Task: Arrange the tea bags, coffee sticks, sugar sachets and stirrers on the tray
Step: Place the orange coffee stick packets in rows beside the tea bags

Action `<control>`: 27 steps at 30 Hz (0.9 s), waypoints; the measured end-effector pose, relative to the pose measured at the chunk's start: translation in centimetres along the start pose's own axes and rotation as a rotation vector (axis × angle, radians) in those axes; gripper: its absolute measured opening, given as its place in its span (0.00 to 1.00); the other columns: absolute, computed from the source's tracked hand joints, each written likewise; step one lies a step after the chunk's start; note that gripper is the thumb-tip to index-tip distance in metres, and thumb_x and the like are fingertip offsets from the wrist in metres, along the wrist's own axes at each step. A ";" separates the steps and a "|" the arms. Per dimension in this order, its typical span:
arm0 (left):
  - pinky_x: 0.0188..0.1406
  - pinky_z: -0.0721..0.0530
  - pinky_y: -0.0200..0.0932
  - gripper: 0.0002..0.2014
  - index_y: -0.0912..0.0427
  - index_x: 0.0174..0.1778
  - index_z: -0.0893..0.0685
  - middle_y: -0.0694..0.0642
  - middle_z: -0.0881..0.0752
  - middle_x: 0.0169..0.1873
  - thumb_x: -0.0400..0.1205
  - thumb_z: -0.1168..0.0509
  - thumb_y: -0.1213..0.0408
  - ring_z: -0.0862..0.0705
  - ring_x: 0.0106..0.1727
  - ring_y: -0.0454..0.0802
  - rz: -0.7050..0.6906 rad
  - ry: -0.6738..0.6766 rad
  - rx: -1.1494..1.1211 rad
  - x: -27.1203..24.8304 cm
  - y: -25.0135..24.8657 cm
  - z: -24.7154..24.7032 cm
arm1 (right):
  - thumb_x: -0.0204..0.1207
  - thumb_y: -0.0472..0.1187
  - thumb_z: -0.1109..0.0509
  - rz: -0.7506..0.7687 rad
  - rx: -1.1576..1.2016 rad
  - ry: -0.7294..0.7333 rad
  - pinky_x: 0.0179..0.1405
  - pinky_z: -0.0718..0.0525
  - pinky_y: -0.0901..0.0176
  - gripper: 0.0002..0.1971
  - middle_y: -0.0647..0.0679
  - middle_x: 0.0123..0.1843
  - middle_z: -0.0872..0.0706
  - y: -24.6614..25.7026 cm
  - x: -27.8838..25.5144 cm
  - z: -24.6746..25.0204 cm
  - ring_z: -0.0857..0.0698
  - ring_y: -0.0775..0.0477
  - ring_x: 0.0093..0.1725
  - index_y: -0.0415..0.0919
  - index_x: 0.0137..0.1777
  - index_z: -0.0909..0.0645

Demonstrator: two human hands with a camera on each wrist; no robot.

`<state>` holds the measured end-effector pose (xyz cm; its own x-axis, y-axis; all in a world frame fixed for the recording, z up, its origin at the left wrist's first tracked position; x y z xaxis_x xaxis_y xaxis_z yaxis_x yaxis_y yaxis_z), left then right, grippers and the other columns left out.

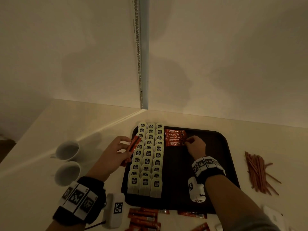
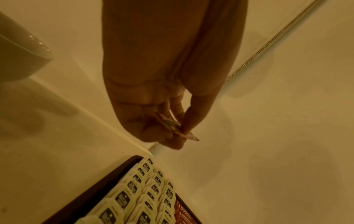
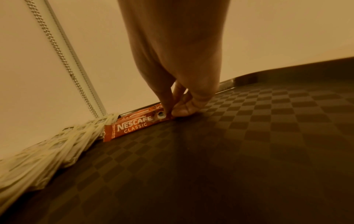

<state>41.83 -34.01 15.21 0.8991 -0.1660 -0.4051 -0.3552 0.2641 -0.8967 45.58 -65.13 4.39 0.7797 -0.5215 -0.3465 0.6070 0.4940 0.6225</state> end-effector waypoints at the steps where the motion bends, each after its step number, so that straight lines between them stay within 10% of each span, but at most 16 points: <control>1: 0.28 0.20 0.36 0.15 0.56 0.57 0.23 0.58 0.12 0.45 0.80 0.34 0.77 0.15 0.33 0.49 -0.009 -0.005 -0.017 0.1 -0.1 0.0 | 0.76 0.35 0.31 -0.012 0.009 -0.002 0.50 0.25 0.63 0.10 0.43 0.59 0.17 0.0 0.0 0.0 0.19 0.49 0.57 0.38 0.57 0.19; 5: 0.28 0.22 0.29 0.08 0.64 0.50 0.15 0.56 0.09 0.36 0.76 0.29 0.75 0.15 0.30 0.42 -0.118 -0.087 0.052 0.7 -0.9 -0.3 | 0.76 0.36 0.29 -0.045 0.031 -0.006 0.48 0.24 0.63 0.12 0.41 0.60 0.18 0.3 -0.3 0.4 0.19 0.47 0.57 0.37 0.59 0.21; 10: 0.37 0.23 0.24 0.15 0.51 0.35 0.09 0.44 0.11 0.31 0.72 0.27 0.79 0.16 0.35 0.37 -0.371 -0.189 0.128 0.8 -2.4 -0.8 | 0.78 0.41 0.31 0.078 0.231 -0.026 0.42 0.21 0.65 0.11 0.44 0.56 0.17 3.2 -2.8 1.9 0.18 0.50 0.52 0.38 0.58 0.22; 16: 0.46 0.15 0.37 0.27 0.38 0.33 0.09 0.44 0.11 0.40 0.70 0.28 0.84 0.13 0.43 0.44 -0.636 -0.195 0.112 0.6 -3.5 -1.7 | 0.81 0.40 0.37 0.355 0.620 0.739 0.48 0.14 0.60 0.08 0.49 0.46 0.14 10.8 -11.7 1.9 0.14 0.51 0.44 0.43 0.57 0.21; 22: 0.49 0.15 0.35 0.20 0.48 0.50 0.12 0.51 0.10 0.49 0.69 0.23 0.76 0.11 0.50 0.46 -0.535 -0.162 -0.154 -0.5 -3.7 -1.6 | 0.77 0.29 0.33 0.498 0.715 0.641 0.47 0.15 0.65 0.10 0.49 0.48 0.13 11.6 -13.2 2.2 0.12 0.55 0.45 0.41 0.55 0.19; 27: 0.42 0.18 0.28 0.11 0.62 0.46 0.11 0.49 0.08 0.37 0.72 0.27 0.79 0.11 0.40 0.41 -0.485 -0.194 -0.259 -1.5 -4.4 -1.4 | 0.77 0.27 0.33 0.538 0.795 0.596 0.48 0.14 0.63 0.10 0.48 0.48 0.14 11.9 -14.1 2.1 0.13 0.53 0.46 0.37 0.55 0.19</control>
<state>41.67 -36.28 19.51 0.9963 -0.0269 0.0811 0.0799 -0.0434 -0.9959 41.45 -53.33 18.11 0.9883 0.1458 -0.0456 0.0662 -0.1401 0.9879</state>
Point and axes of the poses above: each hand's wrist, its own x-axis towards the middle knuckle, its own z-axis out of the back of the hand, y = z × x, the point moved 2 cm from there along x, towards the middle knuckle
